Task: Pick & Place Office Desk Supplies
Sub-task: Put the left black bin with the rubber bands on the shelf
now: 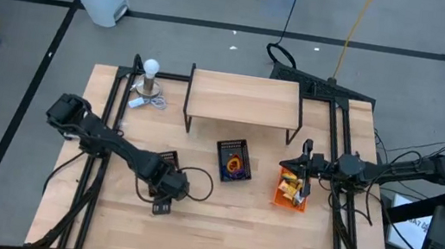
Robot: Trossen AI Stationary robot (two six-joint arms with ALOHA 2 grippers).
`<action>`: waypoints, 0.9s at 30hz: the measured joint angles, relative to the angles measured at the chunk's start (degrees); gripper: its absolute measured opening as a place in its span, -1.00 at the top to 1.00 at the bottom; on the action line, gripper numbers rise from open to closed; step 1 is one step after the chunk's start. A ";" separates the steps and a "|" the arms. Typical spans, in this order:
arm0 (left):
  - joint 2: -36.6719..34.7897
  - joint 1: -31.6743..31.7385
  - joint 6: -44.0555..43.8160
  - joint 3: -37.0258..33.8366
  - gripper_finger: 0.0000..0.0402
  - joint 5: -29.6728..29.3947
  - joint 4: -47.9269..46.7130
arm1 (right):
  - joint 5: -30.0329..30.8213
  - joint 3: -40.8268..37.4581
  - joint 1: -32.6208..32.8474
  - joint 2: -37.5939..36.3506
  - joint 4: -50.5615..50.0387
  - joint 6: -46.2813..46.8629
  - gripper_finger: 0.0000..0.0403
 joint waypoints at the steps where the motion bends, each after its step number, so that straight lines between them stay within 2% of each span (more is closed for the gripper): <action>1: 0.00 0.00 0.00 -0.01 -0.06 0.00 0.02 | 0.00 0.00 0.00 0.00 0.00 -0.01 1.00; 8: -0.02 0.00 -0.83 -0.01 0.39 0.42 -0.02 | 0.00 -0.01 0.00 0.00 0.00 0.09 1.00; 14: -0.09 -0.42 -0.02 0.00 0.93 1.92 -0.74 | 0.00 0.00 0.00 0.00 0.00 0.65 1.00; 21: -0.77 -1.70 0.30 0.03 0.97 0.76 -3.32 | 0.00 -0.02 0.00 0.18 0.00 0.67 1.00; 27: -2.47 -3.00 0.33 4.25 0.97 -1.75 -11.86 | 0.00 0.00 0.00 0.82 0.00 0.65 1.00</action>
